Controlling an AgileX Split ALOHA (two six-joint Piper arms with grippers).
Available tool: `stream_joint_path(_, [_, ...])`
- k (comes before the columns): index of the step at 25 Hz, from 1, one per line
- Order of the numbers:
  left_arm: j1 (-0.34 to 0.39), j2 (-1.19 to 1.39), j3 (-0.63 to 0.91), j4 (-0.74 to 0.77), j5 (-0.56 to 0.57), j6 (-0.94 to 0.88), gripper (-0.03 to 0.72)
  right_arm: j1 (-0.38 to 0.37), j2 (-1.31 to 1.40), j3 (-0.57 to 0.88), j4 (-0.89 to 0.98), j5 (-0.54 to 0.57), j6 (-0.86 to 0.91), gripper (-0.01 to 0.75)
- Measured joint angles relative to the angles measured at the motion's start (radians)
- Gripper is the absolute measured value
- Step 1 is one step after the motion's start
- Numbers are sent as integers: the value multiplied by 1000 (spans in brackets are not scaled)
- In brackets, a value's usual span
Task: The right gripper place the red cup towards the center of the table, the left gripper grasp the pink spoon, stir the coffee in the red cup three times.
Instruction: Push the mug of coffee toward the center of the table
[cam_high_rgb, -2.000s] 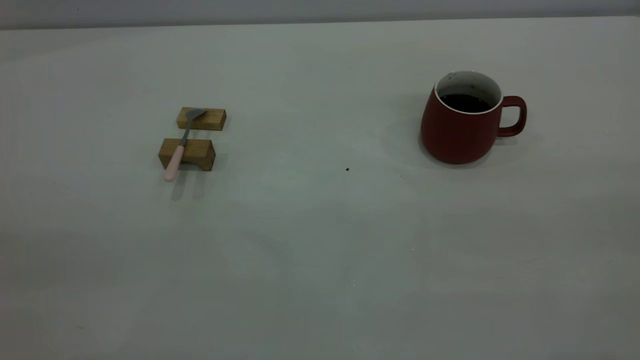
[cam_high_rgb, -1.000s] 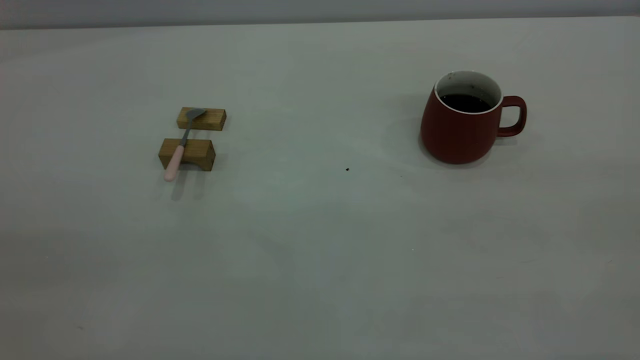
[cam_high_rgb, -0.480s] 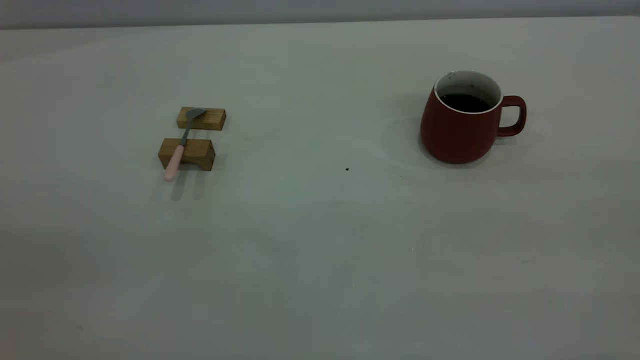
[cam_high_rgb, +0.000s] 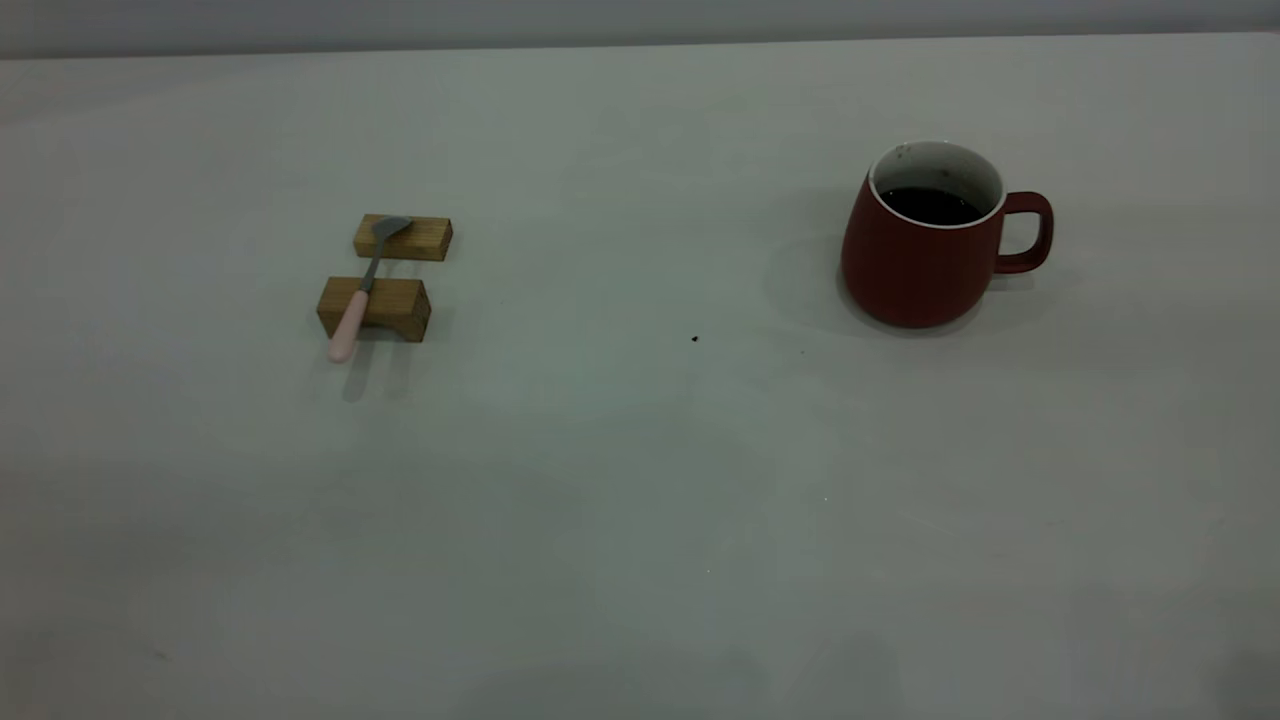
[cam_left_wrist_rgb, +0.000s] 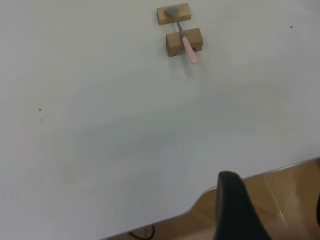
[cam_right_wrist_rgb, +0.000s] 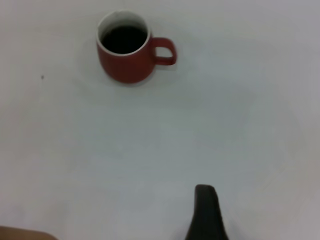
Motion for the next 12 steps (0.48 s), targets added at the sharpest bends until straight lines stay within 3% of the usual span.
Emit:
stream_joint_path(6, [0,0,0,0,0,0,463,0,369,-13,99,-242,-211,615])
stream_joint_path(12, [0,0,0,0,0,0,463,0,736,-138,247,-357,-500,596])
